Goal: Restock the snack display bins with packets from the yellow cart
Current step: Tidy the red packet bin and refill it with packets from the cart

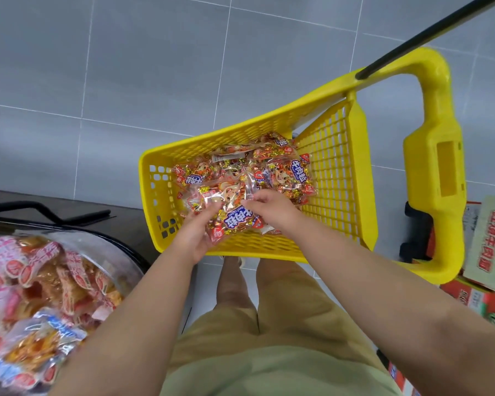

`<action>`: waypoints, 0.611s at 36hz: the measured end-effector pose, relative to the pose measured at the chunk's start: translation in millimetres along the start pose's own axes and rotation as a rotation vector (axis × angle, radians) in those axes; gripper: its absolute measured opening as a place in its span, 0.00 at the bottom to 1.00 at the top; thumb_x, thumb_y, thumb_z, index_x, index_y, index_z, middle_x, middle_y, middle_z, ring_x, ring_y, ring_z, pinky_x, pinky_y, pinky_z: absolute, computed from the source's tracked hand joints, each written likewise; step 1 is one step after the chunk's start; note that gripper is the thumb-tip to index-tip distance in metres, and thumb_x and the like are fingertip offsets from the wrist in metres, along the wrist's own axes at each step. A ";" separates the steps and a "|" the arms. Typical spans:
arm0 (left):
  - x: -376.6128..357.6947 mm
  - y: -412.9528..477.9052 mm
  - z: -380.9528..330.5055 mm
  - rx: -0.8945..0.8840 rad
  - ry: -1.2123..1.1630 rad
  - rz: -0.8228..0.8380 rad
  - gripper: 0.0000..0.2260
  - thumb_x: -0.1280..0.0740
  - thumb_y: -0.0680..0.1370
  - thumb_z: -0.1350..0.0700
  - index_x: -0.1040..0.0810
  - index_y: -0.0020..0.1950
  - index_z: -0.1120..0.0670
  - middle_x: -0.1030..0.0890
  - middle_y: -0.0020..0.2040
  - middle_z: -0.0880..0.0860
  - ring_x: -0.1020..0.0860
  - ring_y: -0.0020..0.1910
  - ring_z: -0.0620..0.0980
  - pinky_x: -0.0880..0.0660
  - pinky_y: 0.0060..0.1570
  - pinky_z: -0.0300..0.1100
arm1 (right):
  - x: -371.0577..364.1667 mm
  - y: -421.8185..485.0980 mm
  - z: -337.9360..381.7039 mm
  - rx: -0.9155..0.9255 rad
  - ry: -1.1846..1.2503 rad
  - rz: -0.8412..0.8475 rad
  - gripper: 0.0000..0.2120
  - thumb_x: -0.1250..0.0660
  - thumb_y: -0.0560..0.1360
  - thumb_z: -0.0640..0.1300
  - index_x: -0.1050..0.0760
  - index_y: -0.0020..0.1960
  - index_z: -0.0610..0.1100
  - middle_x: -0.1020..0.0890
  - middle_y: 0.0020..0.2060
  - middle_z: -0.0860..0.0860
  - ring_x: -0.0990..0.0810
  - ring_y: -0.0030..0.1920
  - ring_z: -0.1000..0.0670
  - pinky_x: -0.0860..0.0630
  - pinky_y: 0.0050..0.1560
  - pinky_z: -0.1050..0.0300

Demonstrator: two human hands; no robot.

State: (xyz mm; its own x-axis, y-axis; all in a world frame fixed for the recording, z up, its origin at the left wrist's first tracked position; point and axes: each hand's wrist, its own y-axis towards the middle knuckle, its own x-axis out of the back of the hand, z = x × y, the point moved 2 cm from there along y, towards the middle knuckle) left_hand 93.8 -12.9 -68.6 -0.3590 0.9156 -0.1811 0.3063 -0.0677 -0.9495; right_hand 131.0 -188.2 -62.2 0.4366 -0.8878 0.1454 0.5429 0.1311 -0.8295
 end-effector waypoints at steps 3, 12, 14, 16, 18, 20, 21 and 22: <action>0.9 6.5 5.4 -0.005 0.011 -0.104 0.28 0.26 0.72 0.55 0.31 0.70 0.52 0.18 0.57 0.56 0.17 0.51 0.56 0.20 0.50 0.53 | -3.3 7.4 -3.9 -0.017 -0.006 0.016 0.17 0.38 0.76 0.58 0.24 0.54 0.46 0.25 0.45 0.54 0.26 0.47 0.52 0.32 0.46 0.58; 11.5 18.5 23.4 -0.024 -0.031 -0.190 0.28 0.24 0.70 0.55 0.29 0.68 0.51 0.17 0.56 0.53 0.17 0.53 0.54 0.21 0.54 0.54 | 65.2 53.6 -36.7 -0.218 -0.403 -0.535 0.38 0.33 0.74 0.55 0.45 0.74 0.38 0.37 0.71 0.40 0.41 0.72 0.41 0.41 0.71 0.47; 16.4 19.1 25.8 -0.038 -0.038 -0.229 0.31 0.23 0.69 0.55 0.30 0.70 0.50 0.18 0.59 0.52 0.19 0.57 0.54 0.25 0.60 0.57 | 70.4 62.4 -37.6 -0.249 -0.320 -0.422 0.44 0.31 0.73 0.56 0.52 0.76 0.38 0.39 0.73 0.40 0.40 0.72 0.40 0.39 0.71 0.47; 20.7 19.6 26.2 -0.047 -0.069 -0.255 0.28 0.23 0.69 0.54 0.28 0.67 0.49 0.17 0.57 0.52 0.20 0.57 0.55 0.25 0.60 0.58 | 71.5 65.9 -38.3 -0.255 -0.208 -0.356 0.48 0.29 0.71 0.56 0.56 0.76 0.40 0.38 0.73 0.41 0.37 0.71 0.40 0.35 0.68 0.47; 24.9 20.7 25.6 -0.050 -0.086 -0.266 0.27 0.23 0.69 0.54 0.27 0.65 0.49 0.17 0.57 0.51 0.20 0.58 0.55 0.25 0.60 0.58 | 72.0 65.7 -40.4 -0.271 -0.246 -0.326 0.53 0.26 0.68 0.55 0.58 0.76 0.40 0.37 0.72 0.41 0.36 0.71 0.40 0.34 0.68 0.47; 28.1 21.7 24.3 -0.057 -0.092 -0.245 0.28 0.22 0.67 0.54 0.26 0.66 0.49 0.17 0.56 0.51 0.19 0.56 0.54 0.24 0.59 0.56 | 71.1 64.0 -44.0 -0.309 -0.368 -0.306 0.57 0.24 0.65 0.56 0.59 0.76 0.40 0.37 0.72 0.40 0.37 0.71 0.39 0.35 0.68 0.45; 28.9 21.5 23.5 -0.063 -0.096 -0.229 0.28 0.22 0.67 0.53 0.26 0.65 0.50 0.16 0.56 0.51 0.18 0.55 0.54 0.23 0.57 0.54 | 69.4 63.0 -45.5 -0.330 -0.424 -0.301 0.57 0.23 0.64 0.55 0.58 0.76 0.40 0.37 0.71 0.40 0.37 0.71 0.39 0.35 0.68 0.44; 30.0 21.0 22.6 -0.069 -0.100 -0.219 0.28 0.23 0.67 0.53 0.26 0.65 0.50 0.16 0.55 0.51 0.17 0.53 0.53 0.22 0.56 0.53 | 66.8 62.2 -46.8 -0.344 -0.455 -0.297 0.57 0.22 0.63 0.54 0.56 0.76 0.40 0.36 0.70 0.40 0.37 0.70 0.39 0.35 0.68 0.44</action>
State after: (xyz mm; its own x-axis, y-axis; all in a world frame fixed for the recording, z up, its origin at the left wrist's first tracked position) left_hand 69.6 4.2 -99.8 -0.5078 0.8615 -0.0003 0.2701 0.1589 -0.9496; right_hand 160.4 -260.0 -129.4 0.6046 -0.5791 0.5470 0.4592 -0.3077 -0.8333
